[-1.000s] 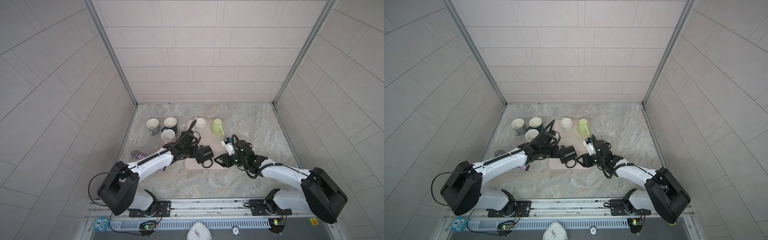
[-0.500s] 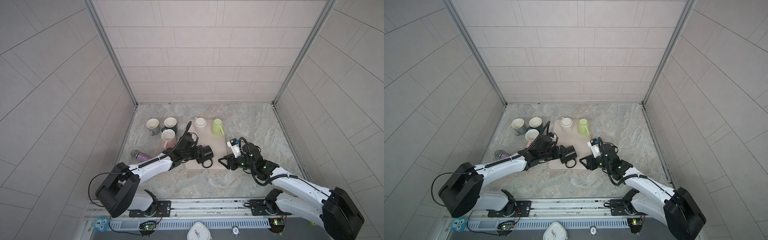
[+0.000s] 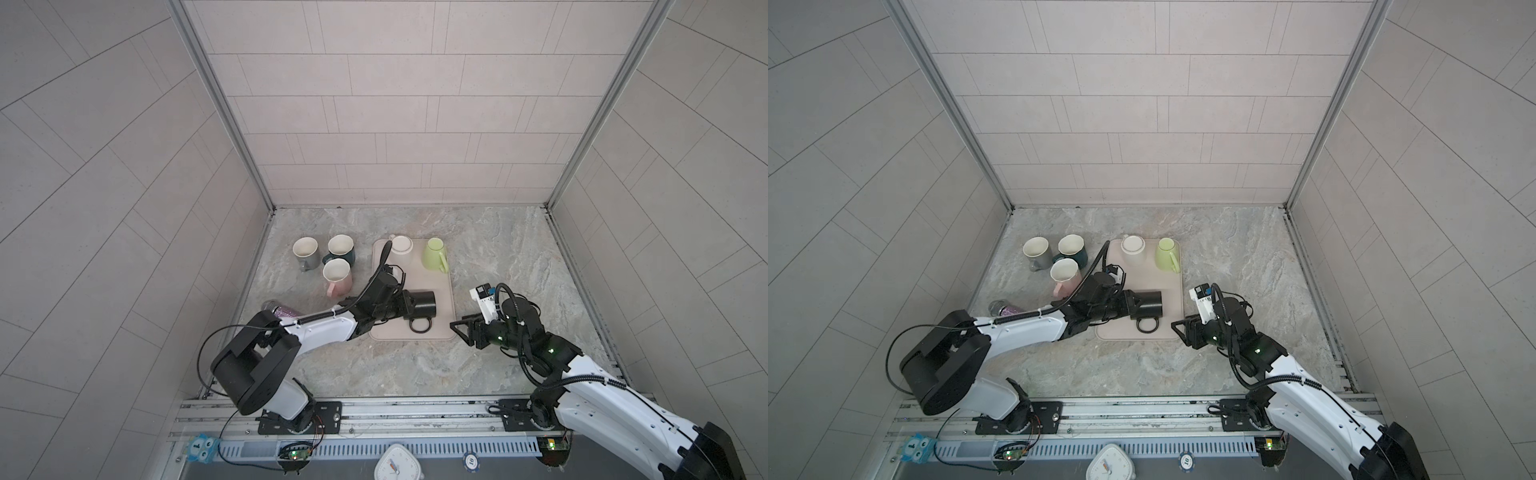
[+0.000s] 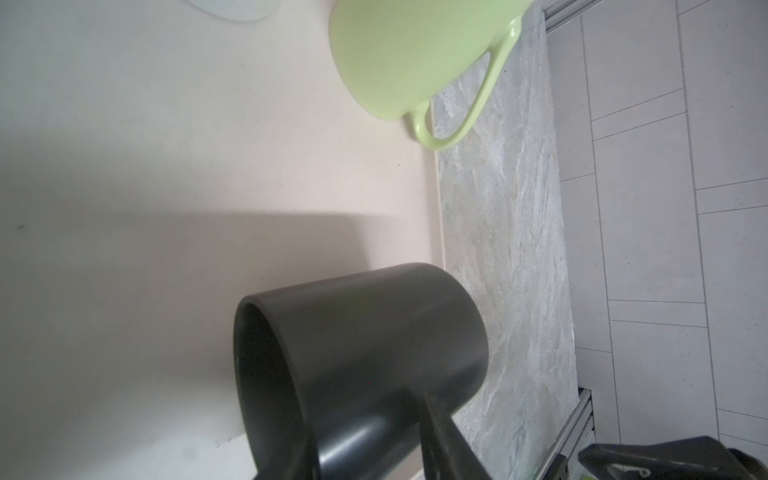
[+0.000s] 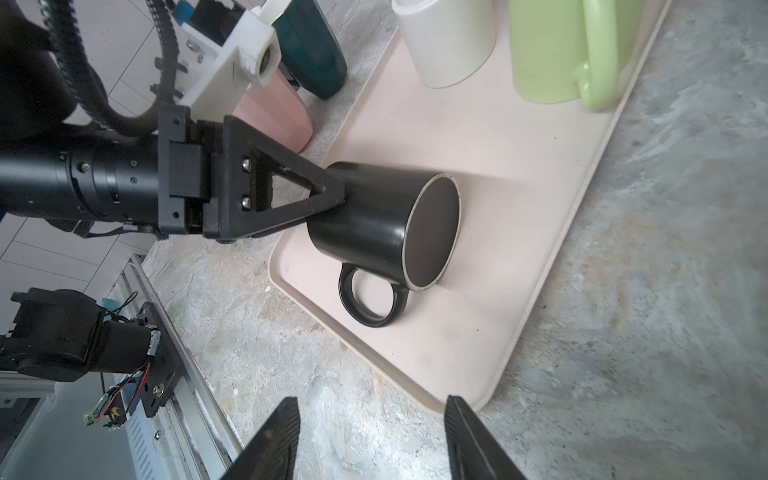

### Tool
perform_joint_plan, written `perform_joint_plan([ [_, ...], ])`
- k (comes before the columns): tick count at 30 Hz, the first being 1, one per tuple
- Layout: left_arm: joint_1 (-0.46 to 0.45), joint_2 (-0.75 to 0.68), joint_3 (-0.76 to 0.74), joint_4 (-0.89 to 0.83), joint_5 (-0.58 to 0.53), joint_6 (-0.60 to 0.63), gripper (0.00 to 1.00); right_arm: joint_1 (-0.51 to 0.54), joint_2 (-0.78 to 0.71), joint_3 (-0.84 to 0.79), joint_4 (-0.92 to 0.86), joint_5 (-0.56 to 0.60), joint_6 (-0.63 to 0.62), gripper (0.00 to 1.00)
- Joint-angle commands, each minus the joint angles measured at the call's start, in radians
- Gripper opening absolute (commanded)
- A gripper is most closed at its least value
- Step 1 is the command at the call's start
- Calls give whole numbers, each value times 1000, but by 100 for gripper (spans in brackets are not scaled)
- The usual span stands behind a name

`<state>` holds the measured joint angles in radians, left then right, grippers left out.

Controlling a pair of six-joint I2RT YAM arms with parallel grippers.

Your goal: Turn the mug right side up

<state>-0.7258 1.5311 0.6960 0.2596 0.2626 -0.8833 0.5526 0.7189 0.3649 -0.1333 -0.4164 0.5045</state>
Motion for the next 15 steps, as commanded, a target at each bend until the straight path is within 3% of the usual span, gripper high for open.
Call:
perform_joint_plan([
  [1, -8, 69, 28, 102, 70, -11, 44, -17, -51, -13, -70, 9, -21, 57],
  [3, -8, 110, 17, 195, 102, -44, 42, -24, -76, -22, -82, 3, -20, 57],
  [6, -11, 157, 12, 305, 132, -74, 30, -30, -105, -31, -95, -1, -13, 57],
  [8, -22, 157, 23, 295, 124, -61, 15, -32, -123, -34, -106, -5, -11, 57],
  [13, -40, 125, 85, 147, 87, 20, 1, -38, -156, -39, -130, -2, -9, 57],
  [15, -40, 118, 101, 110, 80, 31, 0, -39, -168, -38, -138, -1, -7, 57],
])
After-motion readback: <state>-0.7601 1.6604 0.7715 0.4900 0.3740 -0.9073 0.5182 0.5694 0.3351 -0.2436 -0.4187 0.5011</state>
